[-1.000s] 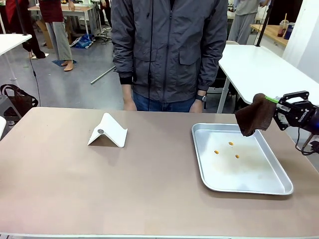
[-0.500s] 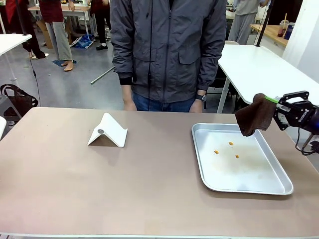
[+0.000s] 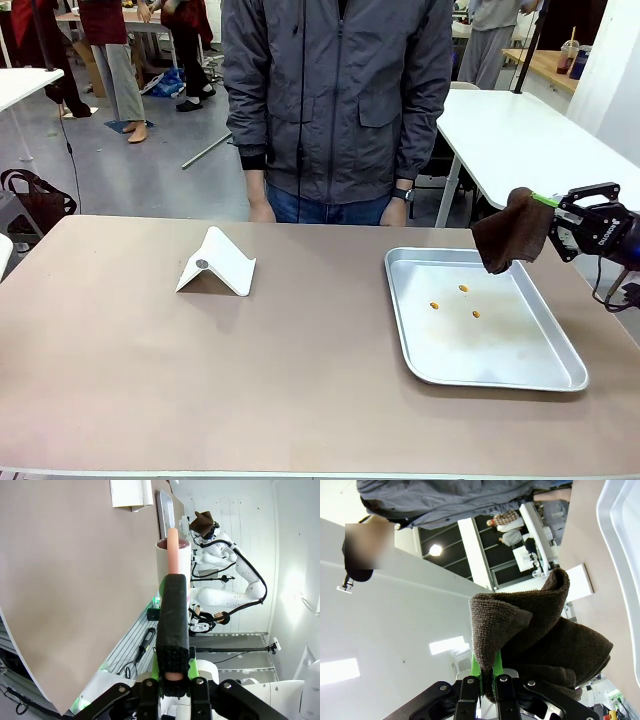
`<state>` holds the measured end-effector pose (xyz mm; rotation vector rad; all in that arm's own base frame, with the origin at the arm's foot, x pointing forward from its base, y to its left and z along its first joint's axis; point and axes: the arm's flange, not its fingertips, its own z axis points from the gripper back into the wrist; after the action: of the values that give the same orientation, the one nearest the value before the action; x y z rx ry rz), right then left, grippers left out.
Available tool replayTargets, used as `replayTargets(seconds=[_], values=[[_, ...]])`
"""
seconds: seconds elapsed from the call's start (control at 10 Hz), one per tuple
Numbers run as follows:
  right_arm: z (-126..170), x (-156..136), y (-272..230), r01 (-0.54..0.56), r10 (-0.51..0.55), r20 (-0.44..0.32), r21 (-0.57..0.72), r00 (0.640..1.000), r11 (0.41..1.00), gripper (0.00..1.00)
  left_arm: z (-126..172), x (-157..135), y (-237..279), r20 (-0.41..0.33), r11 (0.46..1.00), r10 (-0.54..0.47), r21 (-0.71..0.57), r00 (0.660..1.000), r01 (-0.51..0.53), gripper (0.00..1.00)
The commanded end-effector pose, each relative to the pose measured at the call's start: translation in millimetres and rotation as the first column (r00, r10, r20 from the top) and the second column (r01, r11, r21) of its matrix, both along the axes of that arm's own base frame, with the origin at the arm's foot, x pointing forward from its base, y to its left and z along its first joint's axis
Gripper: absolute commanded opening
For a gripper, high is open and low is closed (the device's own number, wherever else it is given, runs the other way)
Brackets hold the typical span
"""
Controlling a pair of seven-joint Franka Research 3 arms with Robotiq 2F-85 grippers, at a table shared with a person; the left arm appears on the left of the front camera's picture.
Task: Clean the surface of the table.
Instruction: Clean the area not pointed to by the person.
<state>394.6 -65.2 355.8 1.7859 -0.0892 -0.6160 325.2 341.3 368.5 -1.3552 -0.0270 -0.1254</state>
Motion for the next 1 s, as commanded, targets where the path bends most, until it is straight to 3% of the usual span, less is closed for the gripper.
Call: replayTargets(seconds=[0.0, 0.5, 0.6, 0.7, 0.9], values=[[4, -1, 0, -0.01, 0.01, 0.01, 0.004, 1.0, 1.0, 0.0, 9, 0, 1, -0.004, 1.0, 0.016, -0.01, 1.0, -0.016, 0.22], [4, -1, 0, -0.01, 0.01, 0.01, 0.004, 1.0, 1.0, 0.0, 9, 0, 1, -0.004, 1.0, 0.016, -0.01, 1.0, -0.016, 0.22], [0, 0, 0, 0.0, 0.0, 0.0, 0.0, 1.0, 1.0, 0.09, 9, 0, 1, -0.004, 1.0, 0.016, -0.01, 1.0, -0.016, 0.22], [11, -16, 0, -0.029, 0.03, 0.008, -0.138, 1.0, 0.99, 0.09, 9, 0, 1, -0.004, 1.0, 0.016, -0.01, 1.0, -0.016, 0.22], [29, -19, 20, -0.034, 0.051, 0.024, -0.478, 0.998, 0.878, 0.09, 9, 0, 1, -0.004, 1.0, 0.016, -0.01, 1.0, -0.016, 0.22]])
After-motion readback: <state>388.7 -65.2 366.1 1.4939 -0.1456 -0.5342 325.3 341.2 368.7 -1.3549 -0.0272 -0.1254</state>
